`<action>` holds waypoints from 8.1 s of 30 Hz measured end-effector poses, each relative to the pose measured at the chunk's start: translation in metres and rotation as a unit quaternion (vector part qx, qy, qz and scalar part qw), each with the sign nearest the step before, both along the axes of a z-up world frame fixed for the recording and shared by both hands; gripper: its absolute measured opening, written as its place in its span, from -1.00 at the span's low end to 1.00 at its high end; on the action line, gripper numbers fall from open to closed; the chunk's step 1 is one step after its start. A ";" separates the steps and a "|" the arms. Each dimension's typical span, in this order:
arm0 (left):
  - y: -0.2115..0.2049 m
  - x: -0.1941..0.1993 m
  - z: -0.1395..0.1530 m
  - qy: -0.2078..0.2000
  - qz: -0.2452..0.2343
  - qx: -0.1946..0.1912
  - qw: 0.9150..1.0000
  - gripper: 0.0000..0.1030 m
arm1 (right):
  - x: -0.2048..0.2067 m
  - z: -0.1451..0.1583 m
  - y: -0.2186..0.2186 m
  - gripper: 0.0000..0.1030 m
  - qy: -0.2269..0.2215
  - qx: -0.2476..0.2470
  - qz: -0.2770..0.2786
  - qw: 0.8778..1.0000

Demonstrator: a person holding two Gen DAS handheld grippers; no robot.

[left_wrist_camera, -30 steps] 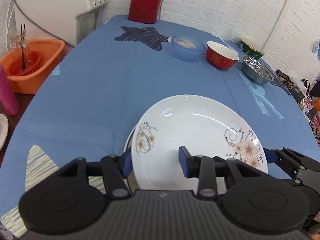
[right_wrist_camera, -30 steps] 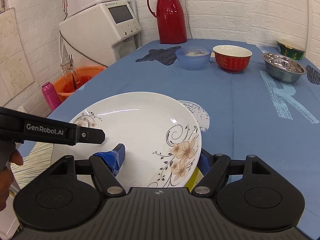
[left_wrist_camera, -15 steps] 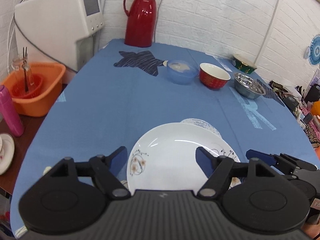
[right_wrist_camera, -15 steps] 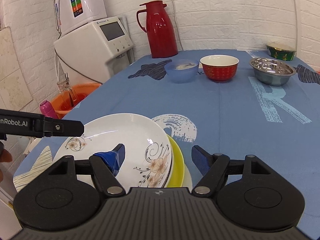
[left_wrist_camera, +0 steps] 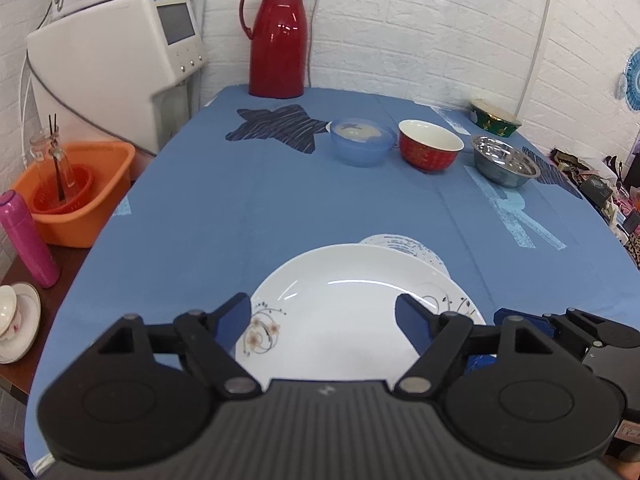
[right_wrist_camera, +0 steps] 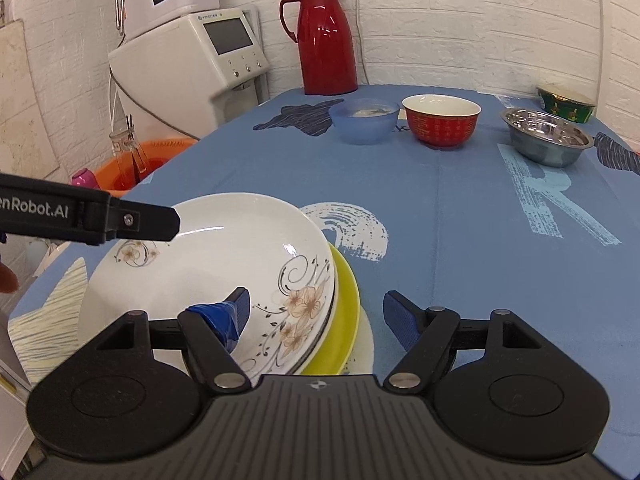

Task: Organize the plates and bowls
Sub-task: 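Lower the floral plate onto the plate stack and open both grippers, then move both grippers to the steel bowl, then grasp the steel bowl rim with both grippers and lift it, then carry the steel bowl toward the plate stack and release it, then move both grippers to the red-and-white bowl and grip its rim, then carry the red-and-white bowl into the steel bowl and open both grippers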

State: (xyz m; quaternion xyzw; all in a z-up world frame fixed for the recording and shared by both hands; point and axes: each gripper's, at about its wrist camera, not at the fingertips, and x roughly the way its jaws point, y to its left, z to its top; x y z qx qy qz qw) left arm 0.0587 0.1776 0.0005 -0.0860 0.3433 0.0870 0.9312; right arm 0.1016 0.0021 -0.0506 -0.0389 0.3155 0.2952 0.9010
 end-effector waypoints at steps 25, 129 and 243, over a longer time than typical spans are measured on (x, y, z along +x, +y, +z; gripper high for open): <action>-0.038 0.033 0.002 0.004 -0.039 0.005 0.999 0.82 | 0.022 0.005 -0.079 0.19 0.035 0.084 -0.073 0.993; -0.189 0.112 -0.050 0.117 -0.183 -0.060 0.974 -0.36 | 0.022 -0.012 -0.158 0.18 0.061 0.023 -0.128 0.990; -0.083 0.257 -0.014 0.087 0.006 -0.241 0.967 -0.96 | 0.243 0.033 -0.078 -0.35 0.141 0.023 -0.018 0.990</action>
